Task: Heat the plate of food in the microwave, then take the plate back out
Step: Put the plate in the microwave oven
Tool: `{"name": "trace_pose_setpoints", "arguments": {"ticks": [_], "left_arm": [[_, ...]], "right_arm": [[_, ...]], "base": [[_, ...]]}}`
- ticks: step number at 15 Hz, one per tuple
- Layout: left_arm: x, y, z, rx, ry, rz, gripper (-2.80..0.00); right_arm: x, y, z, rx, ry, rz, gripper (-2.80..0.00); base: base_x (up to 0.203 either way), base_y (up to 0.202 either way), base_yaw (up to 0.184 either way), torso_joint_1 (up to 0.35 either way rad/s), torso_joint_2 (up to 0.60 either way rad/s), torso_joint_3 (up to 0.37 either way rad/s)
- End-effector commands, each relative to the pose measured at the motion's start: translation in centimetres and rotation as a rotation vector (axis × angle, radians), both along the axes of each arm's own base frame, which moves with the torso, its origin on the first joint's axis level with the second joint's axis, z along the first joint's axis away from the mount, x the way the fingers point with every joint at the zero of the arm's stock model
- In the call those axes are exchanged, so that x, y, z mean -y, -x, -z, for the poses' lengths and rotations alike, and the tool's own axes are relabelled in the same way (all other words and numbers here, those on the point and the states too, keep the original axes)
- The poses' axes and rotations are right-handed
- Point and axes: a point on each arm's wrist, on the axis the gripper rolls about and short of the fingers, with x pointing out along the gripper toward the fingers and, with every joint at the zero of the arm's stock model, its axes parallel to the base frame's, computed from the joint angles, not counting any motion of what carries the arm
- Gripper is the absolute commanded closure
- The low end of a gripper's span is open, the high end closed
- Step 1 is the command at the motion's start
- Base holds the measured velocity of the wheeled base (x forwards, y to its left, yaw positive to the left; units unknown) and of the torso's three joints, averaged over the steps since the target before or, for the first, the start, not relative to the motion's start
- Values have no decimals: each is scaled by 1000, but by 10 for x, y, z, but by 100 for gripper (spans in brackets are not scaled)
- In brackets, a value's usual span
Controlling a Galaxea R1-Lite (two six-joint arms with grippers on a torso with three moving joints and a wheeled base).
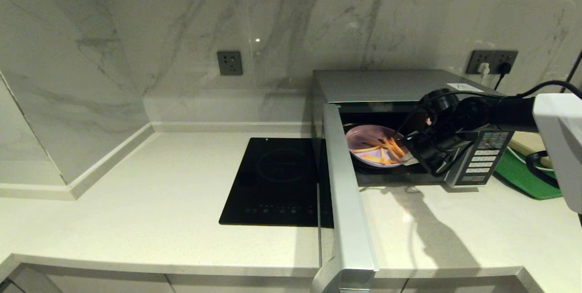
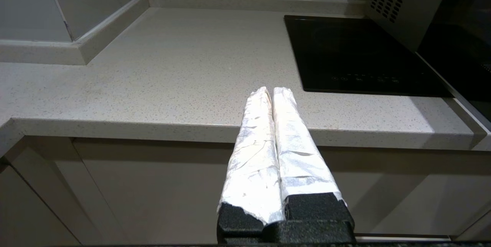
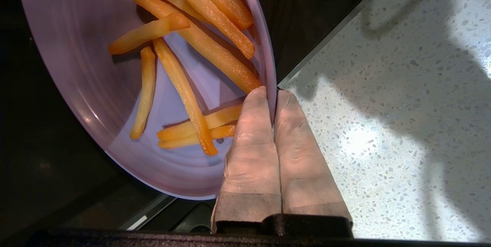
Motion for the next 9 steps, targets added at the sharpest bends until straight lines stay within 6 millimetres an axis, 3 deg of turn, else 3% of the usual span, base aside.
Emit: {"name": "trace_pose_setpoints", "arguments": {"ticks": [1, 9], "left_arm": [[0, 0, 0, 0, 0, 0, 0], [0, 0, 0, 1, 0, 0, 0]], "right_arm": [[0, 0, -1, -2, -3, 5, 0], [-1, 1, 1, -8, -1, 2, 0]], "base": [[0, 0, 0, 0, 0, 0], [34, 0, 0, 0, 0, 1]]}}
